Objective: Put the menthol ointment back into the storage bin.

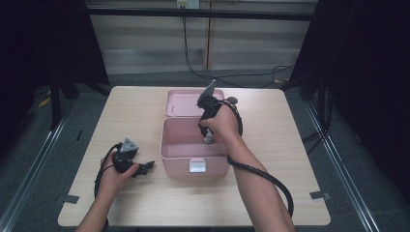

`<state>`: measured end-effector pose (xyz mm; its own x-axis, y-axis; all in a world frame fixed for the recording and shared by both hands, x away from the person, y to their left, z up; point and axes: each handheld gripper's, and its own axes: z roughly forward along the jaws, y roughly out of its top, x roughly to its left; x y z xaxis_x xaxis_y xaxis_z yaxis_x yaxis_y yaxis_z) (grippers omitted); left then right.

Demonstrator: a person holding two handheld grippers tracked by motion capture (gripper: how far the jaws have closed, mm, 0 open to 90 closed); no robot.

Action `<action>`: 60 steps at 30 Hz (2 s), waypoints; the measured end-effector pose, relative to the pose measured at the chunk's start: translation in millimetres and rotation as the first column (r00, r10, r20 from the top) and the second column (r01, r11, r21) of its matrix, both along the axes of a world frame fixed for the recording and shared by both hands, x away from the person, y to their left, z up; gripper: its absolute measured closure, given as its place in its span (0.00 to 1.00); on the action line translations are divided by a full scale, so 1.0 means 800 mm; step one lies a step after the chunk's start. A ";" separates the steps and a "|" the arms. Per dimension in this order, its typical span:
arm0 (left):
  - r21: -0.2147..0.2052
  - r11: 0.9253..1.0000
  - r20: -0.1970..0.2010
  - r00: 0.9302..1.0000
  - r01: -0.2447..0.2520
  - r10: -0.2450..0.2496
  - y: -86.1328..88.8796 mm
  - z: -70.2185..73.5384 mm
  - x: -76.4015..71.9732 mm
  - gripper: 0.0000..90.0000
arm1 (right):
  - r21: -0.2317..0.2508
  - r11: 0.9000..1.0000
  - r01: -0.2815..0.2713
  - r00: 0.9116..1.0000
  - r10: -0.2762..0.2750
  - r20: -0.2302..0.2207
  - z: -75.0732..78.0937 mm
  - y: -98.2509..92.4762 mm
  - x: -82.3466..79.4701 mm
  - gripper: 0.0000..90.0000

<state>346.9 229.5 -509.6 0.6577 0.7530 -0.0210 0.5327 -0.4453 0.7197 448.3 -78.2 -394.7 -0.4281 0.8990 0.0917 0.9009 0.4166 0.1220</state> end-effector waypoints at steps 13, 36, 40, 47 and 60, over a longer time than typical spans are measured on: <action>0.000 1.000 0.000 1.000 0.000 0.000 0.000 0.000 0.000 0.14 | -0.012 1.000 0.013 1.000 -0.013 -0.002 -0.008 0.004 0.003 0.56; 0.000 1.000 0.000 1.000 0.004 -0.004 0.000 0.000 0.000 0.14 | -0.015 1.000 0.010 1.000 -0.010 -0.005 -0.020 0.005 0.002 0.56; 0.000 1.000 0.000 1.000 0.004 -0.004 0.000 0.000 0.000 0.14 | -0.015 1.000 0.007 1.000 -0.007 -0.005 -0.025 0.007 0.002 0.56; -0.001 1.000 0.000 1.000 0.003 -0.003 0.000 0.000 0.000 0.14 | -0.016 1.000 0.008 1.000 -0.008 0.001 -0.029 0.006 0.000 0.56; 0.000 1.000 0.000 1.000 0.004 -0.004 0.000 0.000 0.000 0.14 | -0.012 1.000 0.003 1.000 -0.003 0.009 -0.035 0.003 -0.002 0.56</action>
<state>347.2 229.8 -509.6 0.6610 0.7501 -0.0211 0.5307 -0.4474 0.7199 446.6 -75.9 -422.5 -0.4259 0.9015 0.0771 0.9012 0.4151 0.1247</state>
